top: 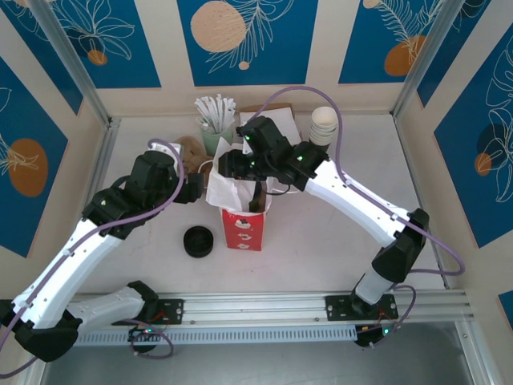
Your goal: Pack the takeout coffee
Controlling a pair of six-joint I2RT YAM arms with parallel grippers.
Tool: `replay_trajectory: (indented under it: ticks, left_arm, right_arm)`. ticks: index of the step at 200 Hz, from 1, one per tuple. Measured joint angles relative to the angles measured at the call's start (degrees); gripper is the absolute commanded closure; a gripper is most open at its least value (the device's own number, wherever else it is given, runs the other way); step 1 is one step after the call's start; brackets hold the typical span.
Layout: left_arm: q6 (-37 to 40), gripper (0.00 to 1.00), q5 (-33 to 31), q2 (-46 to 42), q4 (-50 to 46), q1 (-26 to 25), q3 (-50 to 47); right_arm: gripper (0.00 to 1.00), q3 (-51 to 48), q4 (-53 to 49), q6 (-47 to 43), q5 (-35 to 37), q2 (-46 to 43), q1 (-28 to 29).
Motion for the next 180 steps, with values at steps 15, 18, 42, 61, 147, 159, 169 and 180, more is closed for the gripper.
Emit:
replay_trajectory:
  ticks: [15, 18, 42, 61, 147, 159, 169, 180]
  left_arm:
    - [0.0, 0.15, -0.6, -0.5, -0.1, 0.0, 0.0]
    - [0.0, 0.15, -0.7, -0.6, -0.1, 0.0, 0.0]
    - [0.5, 0.15, -2.3, -2.1, -0.3, 0.1, 0.0]
    - [0.7, 0.15, -3.5, -3.4, -0.5, 0.3, 0.0]
    - [2.1, 0.15, -6.1, -6.3, -0.7, 0.5, 0.0]
    - [2.1, 0.15, -6.1, -6.3, -0.7, 0.5, 0.0]
    - [2.1, 0.15, -6.1, -6.3, -0.7, 0.5, 0.0]
    - [2.1, 0.15, -6.1, -6.2, -0.7, 0.5, 0.0]
  right_arm:
    - [0.42, 4.0, -2.5, 0.3, 1.3, 2.4, 0.8]
    - [0.41, 5.1, -3.1, 0.0, 1.8, 3.0, 1.0]
    - [0.38, 11.3, -6.3, 0.0, 3.5, 6.2, 2.5]
    - [0.38, 14.4, -8.6, 0.0, 4.5, 7.9, 3.1]
    - [0.6, 19.2, -18.1, -0.8, 11.3, 13.0, 3.2]
    - [0.66, 19.1, -18.5, -1.0, 12.1, 12.9, 3.2]
    - [0.69, 18.4, -18.3, -1.4, 12.7, 12.5, 3.2]
    - [0.72, 16.7, -18.0, -1.3, 13.2, 11.4, 3.2]
